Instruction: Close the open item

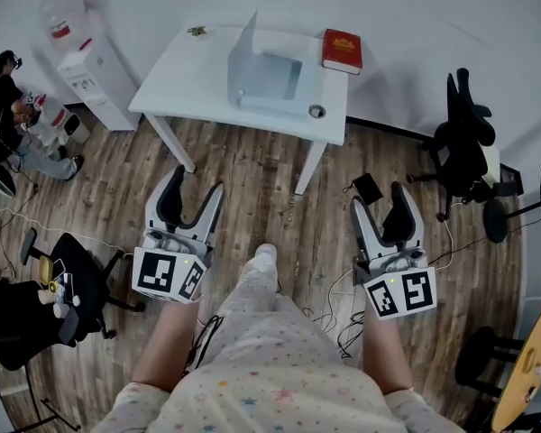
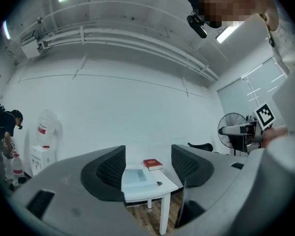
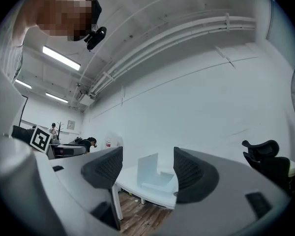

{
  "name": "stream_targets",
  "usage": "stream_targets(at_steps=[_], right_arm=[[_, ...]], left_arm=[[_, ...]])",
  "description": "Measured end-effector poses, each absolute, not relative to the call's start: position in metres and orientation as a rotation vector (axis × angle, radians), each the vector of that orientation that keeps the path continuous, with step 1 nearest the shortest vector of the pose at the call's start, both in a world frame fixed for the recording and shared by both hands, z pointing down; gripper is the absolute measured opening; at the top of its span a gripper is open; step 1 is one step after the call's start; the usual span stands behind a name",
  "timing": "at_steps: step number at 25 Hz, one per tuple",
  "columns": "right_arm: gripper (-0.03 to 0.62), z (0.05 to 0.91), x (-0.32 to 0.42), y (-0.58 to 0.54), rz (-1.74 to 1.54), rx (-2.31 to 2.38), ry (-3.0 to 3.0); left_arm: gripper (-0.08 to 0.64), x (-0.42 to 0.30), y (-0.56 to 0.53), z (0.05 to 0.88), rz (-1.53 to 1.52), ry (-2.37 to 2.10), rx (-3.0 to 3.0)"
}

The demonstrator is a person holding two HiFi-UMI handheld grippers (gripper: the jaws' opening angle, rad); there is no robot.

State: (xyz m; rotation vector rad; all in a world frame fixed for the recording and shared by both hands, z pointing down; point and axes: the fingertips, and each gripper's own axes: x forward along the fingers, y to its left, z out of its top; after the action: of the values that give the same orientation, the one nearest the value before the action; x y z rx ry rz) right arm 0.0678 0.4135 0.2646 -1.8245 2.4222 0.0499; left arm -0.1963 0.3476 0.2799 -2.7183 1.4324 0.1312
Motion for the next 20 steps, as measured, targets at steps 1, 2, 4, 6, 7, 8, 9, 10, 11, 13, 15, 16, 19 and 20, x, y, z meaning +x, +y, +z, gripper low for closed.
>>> stream_targets(at_steps=[1,2,4,6,7,8,9,10,11,13,15,16,19,20], right_arm=[[0.307,0.265,0.070,0.407,0.050,-1.827,2.423],[0.309,0.265,0.071,0.399,0.050,-1.830,2.424],[0.312,0.264,0.075,0.382,0.052,-1.836,2.427],[0.313,0.263,0.079,0.362,0.059,-1.839,2.430],[0.313,0.261,0.082,0.351,0.062,-1.840,2.429],[0.313,0.260,0.084,0.341,0.066,-1.841,2.429],[0.313,0.258,0.086,0.329,0.070,-1.841,2.427],[0.313,0.257,0.086,0.318,0.075,-1.841,2.426],[0.313,0.255,0.086,0.307,0.080,-1.841,2.425],[0.313,0.254,0.085,0.283,0.085,-1.836,2.424],[0.313,0.254,0.084,0.262,0.086,-1.832,2.424],[0.313,0.255,0.083,0.253,0.084,-1.833,2.424],[0.313,0.258,0.084,0.231,0.071,-1.847,2.418],[0.313,0.260,0.085,0.224,0.061,-1.852,2.417]], left_arm=[[0.270,-0.194,0.339,0.280,0.132,1.432,-2.721],[0.270,-0.192,0.330,0.281,0.134,1.430,-2.724],[0.270,-0.187,0.310,0.281,0.141,1.427,-2.730],[0.270,-0.182,0.288,0.281,0.149,1.424,-2.735],[0.270,-0.179,0.277,0.280,0.151,1.421,-2.737],[0.270,-0.177,0.266,0.280,0.151,1.418,-2.739],[0.270,-0.175,0.255,0.279,0.151,1.414,-2.741],[0.270,-0.174,0.244,0.278,0.151,1.410,-2.743],[0.270,-0.173,0.233,0.278,0.152,1.405,-2.745],[0.270,-0.173,0.211,0.279,0.153,1.399,-2.747],[0.270,-0.173,0.189,0.281,0.155,1.398,-2.751],[0.270,-0.172,0.178,0.283,0.156,1.398,-2.756],[0.270,-0.172,0.152,0.285,0.151,1.401,-2.765],[0.270,-0.173,0.145,0.286,0.153,1.406,-2.767]])
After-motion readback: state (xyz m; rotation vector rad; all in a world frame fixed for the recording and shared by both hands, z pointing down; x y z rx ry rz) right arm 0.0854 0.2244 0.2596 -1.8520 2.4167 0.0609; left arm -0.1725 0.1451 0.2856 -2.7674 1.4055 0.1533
